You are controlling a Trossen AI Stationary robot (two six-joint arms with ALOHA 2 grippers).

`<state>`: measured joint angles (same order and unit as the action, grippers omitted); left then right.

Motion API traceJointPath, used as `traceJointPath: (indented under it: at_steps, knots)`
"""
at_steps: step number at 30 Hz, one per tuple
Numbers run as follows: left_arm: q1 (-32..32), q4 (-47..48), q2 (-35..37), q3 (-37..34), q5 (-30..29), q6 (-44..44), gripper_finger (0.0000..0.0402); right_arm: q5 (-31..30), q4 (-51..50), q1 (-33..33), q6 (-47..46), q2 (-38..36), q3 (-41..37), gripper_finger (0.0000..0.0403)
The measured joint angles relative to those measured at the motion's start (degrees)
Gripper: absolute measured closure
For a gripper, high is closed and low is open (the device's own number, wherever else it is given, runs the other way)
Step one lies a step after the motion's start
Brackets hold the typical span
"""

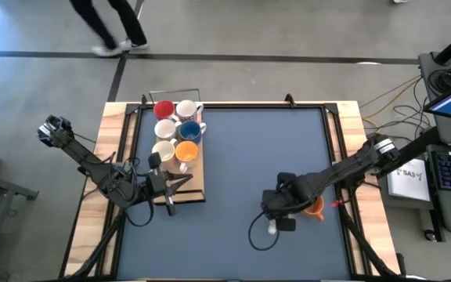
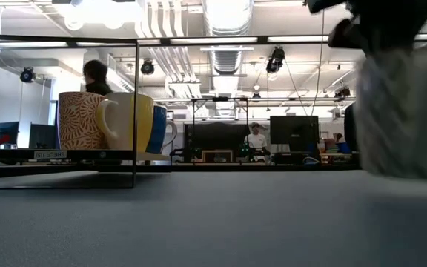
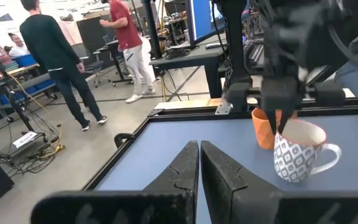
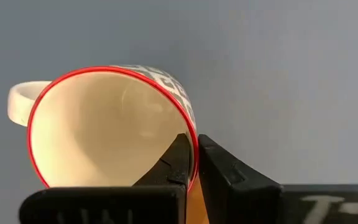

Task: Place coffee mugs
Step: Put the gray patterned mug on the shelf

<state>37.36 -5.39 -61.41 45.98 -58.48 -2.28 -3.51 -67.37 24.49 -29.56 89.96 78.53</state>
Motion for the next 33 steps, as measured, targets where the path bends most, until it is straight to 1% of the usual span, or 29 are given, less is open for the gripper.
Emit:
traceJointPath:
  at_steps: [7, 10, 14, 19, 22, 25, 28, 33]
  knots:
    - [0.1, 0.0, 0.0, 0.1, 0.1, 0.0, 0.0402, -4.9, 2.9, -1.2, -2.1, -5.9, 0.9, 0.0391]
    - [0.2, 0.1, 0.0, 0.1, 0.1, 0.0, 0.0402, -8.5, 4.3, -2.4, -5.2, -8.3, 0.9, 0.0391]
    - [0.2, 0.0, 0.0, 0.2, 0.1, 0.0, 0.0402, -10.0, 4.4, -5.0, -10.4, -10.6, 0.9, 0.0391]
    - [0.2, 0.0, 0.2, 0.2, 0.1, -0.1, 0.0402, -10.1, 4.8, -9.8, -17.4, -13.4, 0.9, 0.0391]
    - [0.2, 0.0, 0.6, 0.2, 0.1, -0.3, 0.0402, -9.9, 5.3, -12.8, -18.2, -14.5, 1.4, 0.0391]
    - [0.6, 0.4, 1.5, 0.2, -0.1, -0.4, 0.0402, -9.4, 5.1, -15.5, -17.0, -14.4, 3.7, 0.0391]
    - [1.3, 1.6, 2.9, 0.2, -0.2, -0.4, 0.0402, -7.2, 5.1, -18.4, -14.4, -13.0, 7.0, 0.0390]
    - [3.2, 3.5, 4.9, 0.1, -3.1, -0.2, 0.0402, -3.4, 4.1, -23.9, -10.3, -8.8, 12.4, 0.0390]
